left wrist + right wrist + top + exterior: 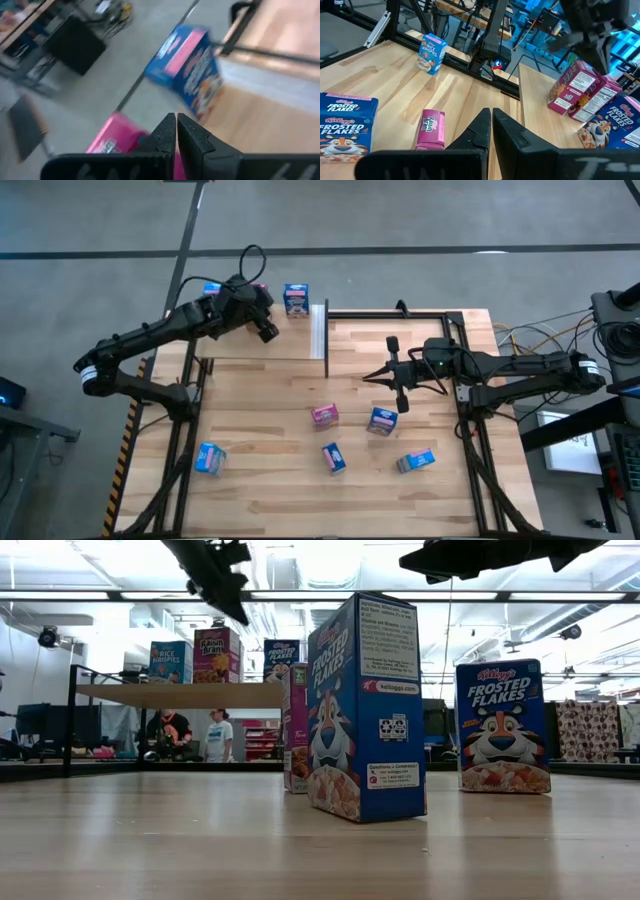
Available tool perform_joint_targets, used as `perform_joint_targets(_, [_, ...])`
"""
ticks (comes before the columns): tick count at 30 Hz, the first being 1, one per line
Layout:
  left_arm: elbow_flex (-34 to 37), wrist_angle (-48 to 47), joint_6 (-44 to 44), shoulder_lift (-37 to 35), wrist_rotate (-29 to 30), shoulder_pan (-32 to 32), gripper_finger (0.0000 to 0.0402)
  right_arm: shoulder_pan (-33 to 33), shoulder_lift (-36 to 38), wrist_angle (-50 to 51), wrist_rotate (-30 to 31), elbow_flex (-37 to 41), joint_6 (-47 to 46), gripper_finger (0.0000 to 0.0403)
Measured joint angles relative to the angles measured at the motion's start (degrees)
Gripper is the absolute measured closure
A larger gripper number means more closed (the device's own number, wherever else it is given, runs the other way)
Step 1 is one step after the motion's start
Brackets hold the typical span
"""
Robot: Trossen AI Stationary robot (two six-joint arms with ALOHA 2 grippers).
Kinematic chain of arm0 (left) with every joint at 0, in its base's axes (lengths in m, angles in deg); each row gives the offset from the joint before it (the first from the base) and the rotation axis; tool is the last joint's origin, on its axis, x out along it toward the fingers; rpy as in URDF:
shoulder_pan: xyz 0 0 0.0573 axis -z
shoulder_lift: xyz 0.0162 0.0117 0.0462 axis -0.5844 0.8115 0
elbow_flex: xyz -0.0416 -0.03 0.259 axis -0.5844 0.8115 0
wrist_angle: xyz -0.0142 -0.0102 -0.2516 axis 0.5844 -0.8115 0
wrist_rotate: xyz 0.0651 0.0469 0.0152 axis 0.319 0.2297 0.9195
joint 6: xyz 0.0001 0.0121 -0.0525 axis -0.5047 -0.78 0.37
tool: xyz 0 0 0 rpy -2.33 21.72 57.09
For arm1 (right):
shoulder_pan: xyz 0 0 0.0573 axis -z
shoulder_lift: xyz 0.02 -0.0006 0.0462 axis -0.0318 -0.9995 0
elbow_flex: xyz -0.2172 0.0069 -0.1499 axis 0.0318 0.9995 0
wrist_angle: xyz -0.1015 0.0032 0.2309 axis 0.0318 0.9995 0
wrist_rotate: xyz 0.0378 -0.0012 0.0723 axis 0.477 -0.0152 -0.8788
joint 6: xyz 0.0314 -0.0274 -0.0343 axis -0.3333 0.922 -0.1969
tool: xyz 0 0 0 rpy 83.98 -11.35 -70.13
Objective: Stack cereal on shelf
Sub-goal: Put the top pink cereal box on the shelf
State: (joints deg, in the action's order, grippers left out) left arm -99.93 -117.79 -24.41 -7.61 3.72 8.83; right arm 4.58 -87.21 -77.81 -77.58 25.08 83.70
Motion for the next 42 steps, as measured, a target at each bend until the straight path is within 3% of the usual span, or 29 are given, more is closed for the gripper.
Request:
perform_joint_targets(4, [-3.08,-3.74,2.87,-0.13,-7.87,0.25,0.0401,0.00,-0.01,0.00,0.00,0.00,-0.01,0.0394])
perform_joint_targets(7, [-5.04,-8.04,7.84,0.98,-8.41,0.29,0.0401,-0.01,-0.01,-0.02,0.00,0.00,-0.07,0.0394])
perform_joint_targets(12, [-4.58,-11.39,8.62,2.26,-8.41,0.38,0.0401,-0.01,-0.01,-0.02,0.00,0.00,-0.08,0.0394])
perform_joint_targets(21, [-4.21,-11.41,8.86,2.55,-1.27,0.38,0.0401,-0.01,0.01,-0.02,0.00,0.00,-0.09,0.0394])
perform_joint_targets(34, [-4.21,-11.37,10.08,2.51,2.02,0.31,0.0401,-0.01,-0.01,0.00,-0.01,0.00,-0.11,0.0394])
perform_joint_targets(42, [-6.98,-13.36,8.33,0.50,0.20,1.14,0.0402,0.00,0.00,0.00,0.00,0.00,-0.11,0.0394])
